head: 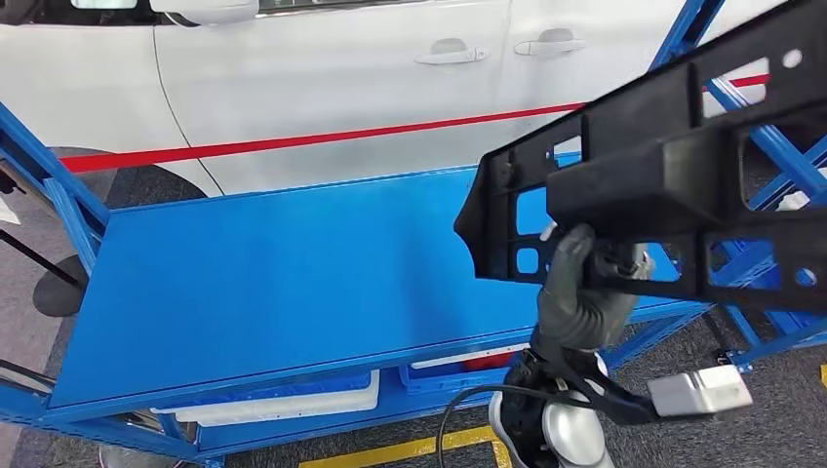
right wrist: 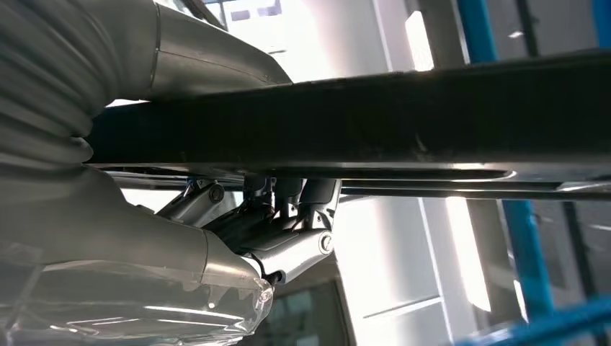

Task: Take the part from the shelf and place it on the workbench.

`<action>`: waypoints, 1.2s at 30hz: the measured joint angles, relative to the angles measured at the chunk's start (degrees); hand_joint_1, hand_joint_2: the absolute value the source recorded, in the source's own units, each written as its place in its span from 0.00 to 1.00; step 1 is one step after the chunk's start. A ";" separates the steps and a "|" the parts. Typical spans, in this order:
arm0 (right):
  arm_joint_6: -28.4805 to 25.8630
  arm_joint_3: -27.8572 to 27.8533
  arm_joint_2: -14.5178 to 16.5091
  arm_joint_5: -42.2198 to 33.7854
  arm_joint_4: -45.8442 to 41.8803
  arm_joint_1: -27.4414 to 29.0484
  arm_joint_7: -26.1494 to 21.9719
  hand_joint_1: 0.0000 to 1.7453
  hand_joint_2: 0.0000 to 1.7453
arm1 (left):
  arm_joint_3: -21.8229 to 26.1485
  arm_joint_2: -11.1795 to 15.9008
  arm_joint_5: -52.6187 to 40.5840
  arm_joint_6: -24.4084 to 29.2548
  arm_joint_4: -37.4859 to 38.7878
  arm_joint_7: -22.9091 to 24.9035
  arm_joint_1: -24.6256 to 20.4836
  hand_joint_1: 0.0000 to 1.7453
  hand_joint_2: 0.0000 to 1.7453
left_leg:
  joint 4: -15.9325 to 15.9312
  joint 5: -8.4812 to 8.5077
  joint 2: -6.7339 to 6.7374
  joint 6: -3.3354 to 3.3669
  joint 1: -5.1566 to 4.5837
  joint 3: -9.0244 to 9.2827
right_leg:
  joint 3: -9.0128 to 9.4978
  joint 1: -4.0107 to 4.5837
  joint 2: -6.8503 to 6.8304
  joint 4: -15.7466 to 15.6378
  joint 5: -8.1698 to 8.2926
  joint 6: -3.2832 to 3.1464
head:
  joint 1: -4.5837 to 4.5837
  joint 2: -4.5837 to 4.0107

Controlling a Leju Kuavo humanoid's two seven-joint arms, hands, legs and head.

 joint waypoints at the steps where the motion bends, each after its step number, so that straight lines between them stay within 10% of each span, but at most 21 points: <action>1: 0.27 -0.32 -0.25 0.31 -0.83 1.60 -0.71 1.00 1.00 | 0.33 -0.01 0.14 -0.04 0.00 0.11 -0.01 0.00 1.00 | 0.11 -0.06 0.00 -0.26 -0.12 0.02 | 0.90 0.06 0.00 -1.95 0.59 -0.25 | -0.02 0.00; 5: 0.39 -1.34 -1.00 4.59 -3.00 9.08 -3.71 1.00 1.00 | 1.40 -0.05 0.55 0.09 0.00 0.23 0.06 0.00 1.00 | 0.48 -0.76 0.05 -1.51 -0.15 -0.12 | 0.94 0.16 -0.03 -2.77 1.04 -1.76 | -0.08 0.00; 11: 2.00 -2.68 -1.82 9.51 -3.93 19.11 -4.69 1.00 1.00 | 2.61 -0.32 0.75 1.35 0.00 0.91 0.13 0.00 1.00 | 15.23 -10.40 0.20 -2.01 -0.14 -4.30 | -0.45 0.59 -0.26 -3.01 2.32 -3.16 | -0.17 0.00; 17: 9.70 -6.59 -1.87 9.49 -5.69 26.25 -4.76 1.00 1.00 | 3.56 -0.34 0.75 2.44 -0.05 1.13 0.25 0.00 1.00 | -1.64 -5.09 -2.21 0.73 -1.42 6.51 | -1.95 0.96 1.81 -3.04 4.66 -2.31 | -0.30 0.00; 20: 12.81 -9.62 -0.85 8.96 -6.55 28.96 -4.76 1.00 1.00 | 3.81 -0.49 0.67 2.87 -0.05 1.14 0.25 0.00 1.00 | -2.28 -3.50 -0.82 1.08 -1.48 6.19 | -2.23 0.76 2.56 -3.19 5.32 -1.25 | -0.48 0.00; 24: 15.94 -13.36 0.75 8.64 -7.28 30.95 -4.77 1.00 1.00 | 3.97 -0.54 0.31 2.90 -0.07 1.02 0.33 0.00 1.00 | -3.04 -1.11 1.80 1.80 -1.01 4.18 | -5.22 0.21 0.82 6.78 -4.41 0.00 | -0.04 0.00; 26: 16.79 -14.64 1.44 8.64 -7.31 31.53 -4.77 1.00 1.00 | 3.98 -0.53 0.01 2.77 -0.07 0.95 0.36 0.00 1.00 | -2.89 -0.28 3.23 1.54 -0.93 2.91 | -5.72 -0.40 0.33 12.51 -6.42 0.80 | -0.02 0.00; 28: 17.37 -15.55 2.11 8.69 -7.37 32.02 -4.77 1.00 1.00 | 3.98 -0.53 -0.36 2.54 -0.07 0.93 0.32 0.00 1.00 | -2.37 0.35 4.66 1.02 -0.68 1.69 | -2.53 -1.05 -0.36 11.10 -3.76 1.53 | -0.01 0.00; 30: 17.59 -16.15 2.75 8.88 -7.60 32.20 -4.76 1.00 1.00 | 3.97 -0.47 -0.69 2.27 -0.10 0.95 0.25 0.00 1.00 | -1.30 0.63 5.86 0.37 -0.54 0.56 | 3.70 -1.37 -2.62 3.28 -2.21 2.16 | 0.05 0.00; 32: 17.68 -16.54 3.31 9.23 -7.88 32.32 -4.76 1.00 1.00 | 3.96 -0.35 -1.02 2.06 -0.16 1.01 0.18 0.00 1.00 | -0.33 0.81 6.77 -0.38 -0.66 -0.07 | 7.27 -1.05 -4.40 -2.42 -3.24 1.50 | 0.04 0.00; 36: 17.73 -17.16 4.22 9.55 -8.27 32.98 -4.80 1.00 1.00 | 3.92 -0.28 -1.57 1.87 -0.20 1.23 0.01 0.00 1.00 | 0.95 0.14 6.55 -2.11 -0.24 -0.79 | 6.06 -0.54 -2.82 -3.39 -2.87 -1.36 | -0.01 0.00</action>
